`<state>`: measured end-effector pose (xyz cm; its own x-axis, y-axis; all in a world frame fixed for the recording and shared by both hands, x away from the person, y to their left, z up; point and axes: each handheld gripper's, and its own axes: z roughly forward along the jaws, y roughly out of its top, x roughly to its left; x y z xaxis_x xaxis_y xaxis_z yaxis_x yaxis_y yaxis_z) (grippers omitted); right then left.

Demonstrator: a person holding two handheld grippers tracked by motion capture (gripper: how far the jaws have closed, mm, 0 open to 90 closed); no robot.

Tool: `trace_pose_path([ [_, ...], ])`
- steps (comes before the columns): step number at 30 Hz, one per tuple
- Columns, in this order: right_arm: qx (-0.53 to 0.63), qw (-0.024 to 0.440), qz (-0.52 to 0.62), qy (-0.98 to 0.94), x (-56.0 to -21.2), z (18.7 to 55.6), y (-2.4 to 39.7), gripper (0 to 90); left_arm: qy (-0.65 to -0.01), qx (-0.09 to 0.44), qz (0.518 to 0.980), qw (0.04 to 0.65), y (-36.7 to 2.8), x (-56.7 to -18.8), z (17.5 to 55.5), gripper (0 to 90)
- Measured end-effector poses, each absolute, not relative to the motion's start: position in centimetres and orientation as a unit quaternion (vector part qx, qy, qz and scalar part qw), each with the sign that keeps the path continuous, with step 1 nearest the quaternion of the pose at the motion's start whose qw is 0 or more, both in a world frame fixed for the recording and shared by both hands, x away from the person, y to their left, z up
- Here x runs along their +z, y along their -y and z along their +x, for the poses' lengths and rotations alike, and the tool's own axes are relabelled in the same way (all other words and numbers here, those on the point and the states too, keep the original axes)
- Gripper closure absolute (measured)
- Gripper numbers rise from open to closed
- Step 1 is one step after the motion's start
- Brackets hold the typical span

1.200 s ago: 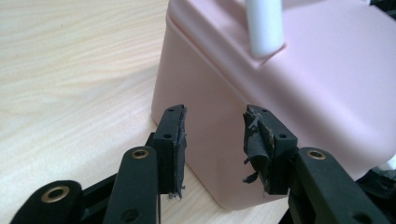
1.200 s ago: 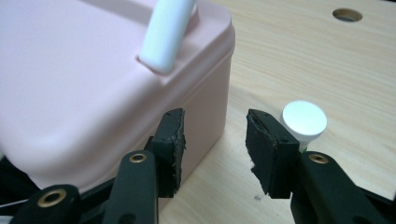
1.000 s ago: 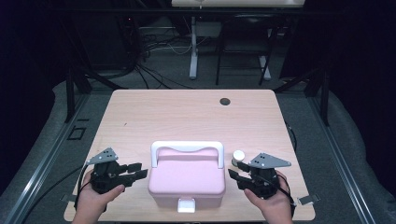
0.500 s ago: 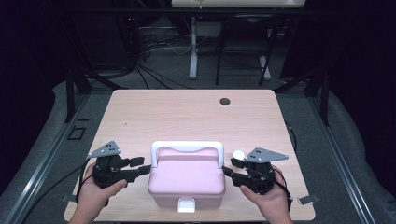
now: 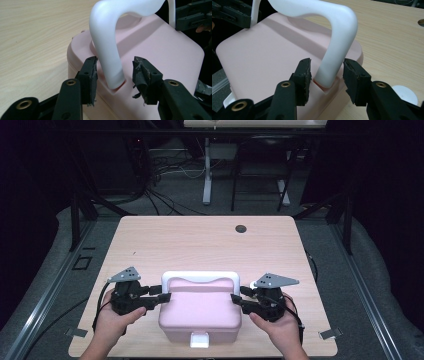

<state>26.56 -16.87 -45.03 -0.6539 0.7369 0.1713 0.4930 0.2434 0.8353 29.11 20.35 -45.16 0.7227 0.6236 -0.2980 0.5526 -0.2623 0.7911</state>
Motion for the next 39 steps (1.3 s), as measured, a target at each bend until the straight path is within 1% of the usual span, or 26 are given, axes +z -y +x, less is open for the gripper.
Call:
trace_pose_path([
  [2,0.472,0.129,0.396,-0.777,-45.0,26.6,16.8,60.0,-0.369,0.038,0.795,0.480,-20.2,-45.1,29.2,57.9],
  [6,0.471,0.143,0.393,-0.777,-45.0,26.4,16.8,64.4,-0.367,0.052,0.797,0.477,-20.0,-45.0,28.9,60.3],
  [12,0.476,0.153,0.387,-0.775,-44.8,25.9,16.8,68.1,-0.364,0.058,0.793,0.484,-20.2,-44.7,28.3,64.5],
  [15,0.476,0.159,0.383,-0.776,-44.6,25.5,16.8,70.3,-0.358,0.072,0.792,0.488,-20.4,-44.7,27.8,69.2],
  [19,0.477,0.161,0.380,-0.776,-44.6,25.1,16.9,73.1,-0.357,0.079,0.791,0.490,-20.4,-44.8,27.5,71.1],
  [27,0.474,0.171,0.373,-0.779,-44.6,24.7,16.8,73.7,-0.351,0.099,0.797,0.482,-20.3,-44.6,27.1,72.9],
  [31,0.476,0.166,0.375,-0.778,-44.5,24.9,16.8,73.8,-0.353,0.096,0.800,0.476,-20.2,-44.4,27.3,73.4],
  [39,0.488,0.156,0.379,-0.771,-43.7,25.5,17.0,73.9,-0.362,0.083,0.789,0.490,-20.5,-43.7,27.9,73.5],
])
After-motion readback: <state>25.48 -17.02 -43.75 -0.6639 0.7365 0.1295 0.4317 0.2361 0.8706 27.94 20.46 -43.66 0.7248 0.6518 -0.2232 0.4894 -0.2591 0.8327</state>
